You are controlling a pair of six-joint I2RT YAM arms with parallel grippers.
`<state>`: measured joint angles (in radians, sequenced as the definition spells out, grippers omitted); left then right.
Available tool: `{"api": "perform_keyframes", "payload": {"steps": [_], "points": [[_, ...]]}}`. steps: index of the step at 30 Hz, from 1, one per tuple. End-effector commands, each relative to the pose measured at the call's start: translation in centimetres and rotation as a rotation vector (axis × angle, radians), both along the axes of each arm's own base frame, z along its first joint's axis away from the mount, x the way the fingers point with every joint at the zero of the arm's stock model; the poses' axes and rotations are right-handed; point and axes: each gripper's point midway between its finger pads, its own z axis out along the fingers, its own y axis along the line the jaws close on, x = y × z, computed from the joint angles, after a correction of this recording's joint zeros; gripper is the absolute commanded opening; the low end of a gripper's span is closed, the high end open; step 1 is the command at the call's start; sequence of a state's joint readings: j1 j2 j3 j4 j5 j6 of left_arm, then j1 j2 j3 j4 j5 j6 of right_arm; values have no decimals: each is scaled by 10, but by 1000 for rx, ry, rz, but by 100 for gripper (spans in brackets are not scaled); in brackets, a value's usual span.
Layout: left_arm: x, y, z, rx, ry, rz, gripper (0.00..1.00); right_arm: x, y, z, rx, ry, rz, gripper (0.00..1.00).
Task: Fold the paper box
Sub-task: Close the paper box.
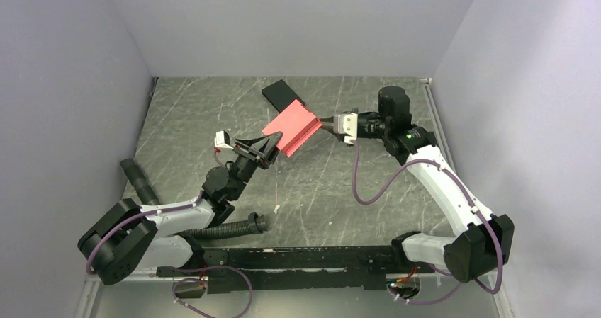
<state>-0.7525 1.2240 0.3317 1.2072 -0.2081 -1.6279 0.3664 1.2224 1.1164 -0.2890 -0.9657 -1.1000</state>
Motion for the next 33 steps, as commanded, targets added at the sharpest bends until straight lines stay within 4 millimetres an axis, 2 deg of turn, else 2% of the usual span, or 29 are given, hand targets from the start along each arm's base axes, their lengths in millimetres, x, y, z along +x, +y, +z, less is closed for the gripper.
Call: {"api": "perform_keyframes", "payload": {"steps": [1, 13, 20, 33], "points": [[2, 12, 25, -100, -39, 40, 0, -28, 10, -1, 13, 23, 99, 21], [3, 11, 22, -111, -39, 36, 0, -30, 11, -2, 14, 24, 98, 20], [0, 11, 22, -98, -42, 32, 0, -17, 8, 7, 40, 42, 25, 35], [-2, 12, 20, -88, -49, 28, 0, -15, 5, 18, 82, 91, 3, 44]]}}
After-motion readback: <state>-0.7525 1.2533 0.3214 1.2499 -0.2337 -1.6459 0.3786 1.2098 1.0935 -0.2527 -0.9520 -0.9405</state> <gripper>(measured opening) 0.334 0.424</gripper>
